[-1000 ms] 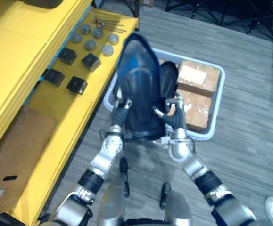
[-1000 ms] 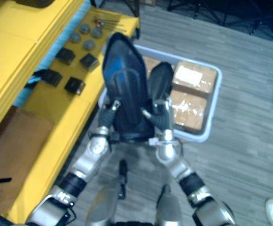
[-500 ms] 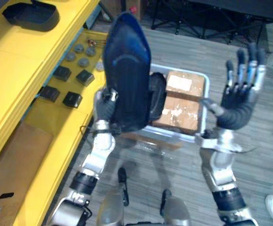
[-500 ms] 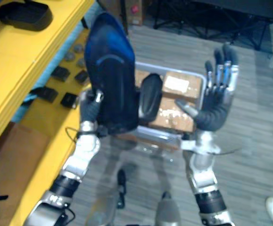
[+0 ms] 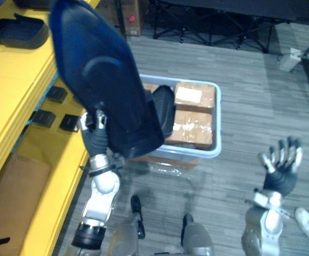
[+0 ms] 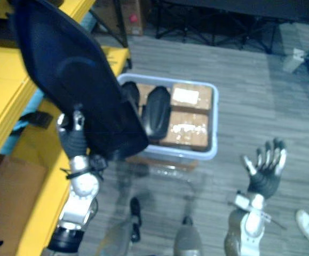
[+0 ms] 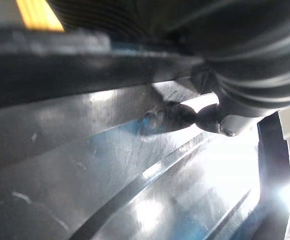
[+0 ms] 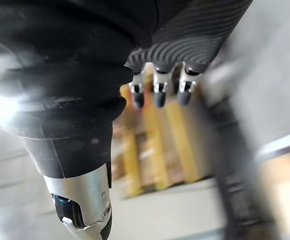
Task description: Walk over and take plastic housings, then place them on the shelf
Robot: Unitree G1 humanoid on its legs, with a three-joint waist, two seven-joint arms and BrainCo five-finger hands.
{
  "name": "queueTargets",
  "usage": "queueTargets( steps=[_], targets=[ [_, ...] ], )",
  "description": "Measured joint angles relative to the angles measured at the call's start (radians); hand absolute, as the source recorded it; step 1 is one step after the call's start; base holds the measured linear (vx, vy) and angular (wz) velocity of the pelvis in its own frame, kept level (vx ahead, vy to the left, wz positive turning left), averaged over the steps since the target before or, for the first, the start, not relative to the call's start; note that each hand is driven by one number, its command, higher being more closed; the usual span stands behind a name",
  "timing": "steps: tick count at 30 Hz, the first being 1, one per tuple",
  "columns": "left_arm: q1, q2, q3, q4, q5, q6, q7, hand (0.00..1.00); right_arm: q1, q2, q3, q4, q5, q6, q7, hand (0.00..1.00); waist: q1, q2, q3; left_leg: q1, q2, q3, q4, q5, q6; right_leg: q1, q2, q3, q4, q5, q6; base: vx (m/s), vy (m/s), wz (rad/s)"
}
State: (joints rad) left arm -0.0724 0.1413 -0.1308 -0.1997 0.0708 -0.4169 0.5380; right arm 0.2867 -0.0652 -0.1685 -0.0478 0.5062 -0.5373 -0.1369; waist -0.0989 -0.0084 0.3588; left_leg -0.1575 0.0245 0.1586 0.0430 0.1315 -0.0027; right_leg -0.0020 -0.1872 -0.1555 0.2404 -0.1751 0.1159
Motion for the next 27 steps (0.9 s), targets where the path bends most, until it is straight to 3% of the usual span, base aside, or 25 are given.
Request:
queueTargets(
  steps=[2, 5, 6, 12, 20, 25, 27],
  targets=[
    [0.017, 0.000, 0.000, -0.003, -0.046, -0.033, -0.057, 1.00, 0.010, -0.001, -0.021, 0.006, -0.002, 0.000, 0.013, 0.00, -0.003, 0.005, -0.003, 0.001, 0.001, 0.002, -0.001, 0.000, 0.000, 0.001, 0.001, 0.001, -0.004, 0.001, 0.000, 0.03, -0.004, -0.04],
    [0.034, 0.001, 0.000, -0.013, -0.118, -0.047, -0.133, 1.00, 0.002, -0.002, -0.037, 0.018, -0.012, 0.000, 0.007, 0.00, -0.003, 0.004, -0.003, 0.001, 0.003, 0.003, -0.004, 0.000, -0.001, 0.001, 0.003, 0.001, -0.008, 0.003, -0.001, 0.00, 0.000, 0.00],
    [0.045, 0.007, 0.001, -0.057, -0.182, -0.060, -0.207, 1.00, -0.018, -0.002, -0.047, 0.015, -0.052, 0.000, 0.001, 0.00, 0.001, -0.006, -0.023, 0.018, -0.003, 0.010, -0.029, 0.005, 0.001, 0.013, 0.001, 0.004, -0.029, 0.015, 0.005, 0.00, 0.000, 0.00],
    [0.045, 0.007, 0.002, -0.057, -0.182, -0.060, -0.209, 1.00, -0.018, -0.002, -0.059, 0.014, -0.052, 0.001, 0.001, 0.00, 0.000, -0.006, -0.023, 0.018, -0.003, 0.009, -0.029, 0.005, 0.001, 0.014, 0.001, 0.003, -0.030, 0.015, 0.006, 0.00, 0.000, 0.00],
    [0.041, 0.031, 0.074, -0.046, -0.182, -0.059, -0.240, 1.00, -0.028, -0.003, -0.258, -0.028, -0.054, 0.043, 0.000, 0.00, -0.027, 0.006, -0.062, 0.038, -0.007, 0.016, -0.061, 0.015, 0.003, 0.036, 0.002, 0.003, -0.058, 0.027, 0.007, 0.01, 0.001, -0.01],
    [0.040, 0.048, 0.116, -0.010, -0.148, -0.049, -0.207, 1.00, -0.043, -0.013, -0.301, -0.069, -0.079, 0.081, 0.021, 0.00, -0.036, 0.036, -0.096, 0.089, -0.013, 0.018, -0.118, 0.034, 0.000, 0.077, 0.004, 0.006, -0.084, 0.037, 0.008, 0.06, 0.005, -0.02],
    [0.047, 0.050, 0.158, -0.011, -0.089, -0.030, -0.159, 1.00, -0.083, -0.028, -0.294, -0.072, -0.090, 0.088, 0.054, 0.00, -0.033, 0.046, -0.104, 0.088, -0.011, 0.007, -0.123, 0.041, -0.004, 0.085, 0.010, -0.010, -0.088, 0.036, 0.007, 0.00, -0.006, 0.17]
  ],
)
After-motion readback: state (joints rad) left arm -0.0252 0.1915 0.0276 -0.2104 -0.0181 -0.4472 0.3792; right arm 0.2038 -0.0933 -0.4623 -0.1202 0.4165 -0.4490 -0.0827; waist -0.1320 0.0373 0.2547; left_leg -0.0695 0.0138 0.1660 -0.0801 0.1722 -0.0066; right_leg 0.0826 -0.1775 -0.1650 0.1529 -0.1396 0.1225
